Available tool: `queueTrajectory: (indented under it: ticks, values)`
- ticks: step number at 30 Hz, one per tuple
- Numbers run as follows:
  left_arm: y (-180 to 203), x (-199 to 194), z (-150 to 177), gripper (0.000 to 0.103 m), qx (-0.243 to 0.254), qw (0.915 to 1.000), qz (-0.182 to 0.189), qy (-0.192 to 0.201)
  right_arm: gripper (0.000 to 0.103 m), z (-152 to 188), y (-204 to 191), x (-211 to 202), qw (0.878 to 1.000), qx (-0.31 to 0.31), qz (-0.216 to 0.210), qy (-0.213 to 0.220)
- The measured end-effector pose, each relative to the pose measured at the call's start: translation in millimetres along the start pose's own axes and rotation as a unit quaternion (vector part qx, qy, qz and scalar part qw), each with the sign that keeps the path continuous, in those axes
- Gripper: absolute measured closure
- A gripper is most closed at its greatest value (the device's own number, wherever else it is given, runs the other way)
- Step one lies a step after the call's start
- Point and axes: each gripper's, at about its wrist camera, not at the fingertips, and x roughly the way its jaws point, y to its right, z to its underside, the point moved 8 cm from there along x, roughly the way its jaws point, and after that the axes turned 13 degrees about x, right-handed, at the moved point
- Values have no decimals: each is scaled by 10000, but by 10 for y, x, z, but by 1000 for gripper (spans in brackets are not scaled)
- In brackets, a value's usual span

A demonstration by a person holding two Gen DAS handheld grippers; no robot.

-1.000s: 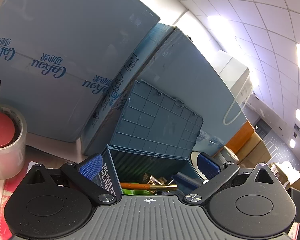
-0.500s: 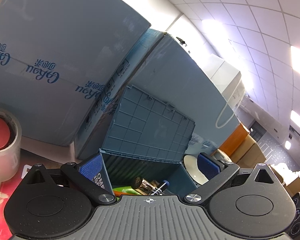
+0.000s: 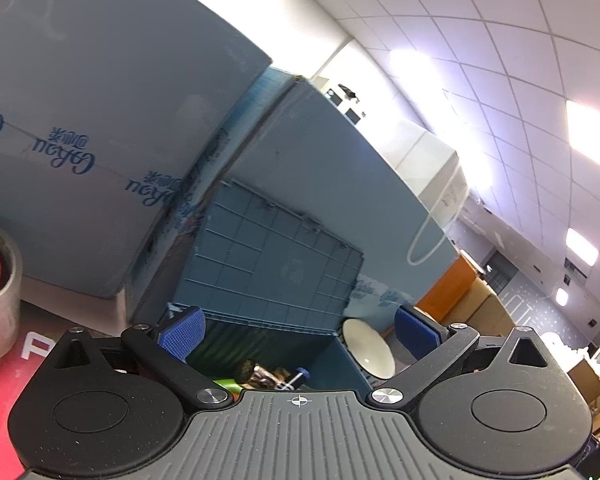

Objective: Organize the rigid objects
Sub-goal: 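Move the left tool back over the mat toward the black pen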

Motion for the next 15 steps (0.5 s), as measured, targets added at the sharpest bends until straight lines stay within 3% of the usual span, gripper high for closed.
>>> queueTrajectory:
  ticks: [9, 15]
  values:
    - [186, 34, 34, 1, 265, 9996, 96, -35, 0, -99, 275, -213, 9971, 608, 363, 284]
    - [329, 41, 57, 1, 248, 9992, 300, 41, 0, -157, 637, -399, 9880, 1289, 735, 433]
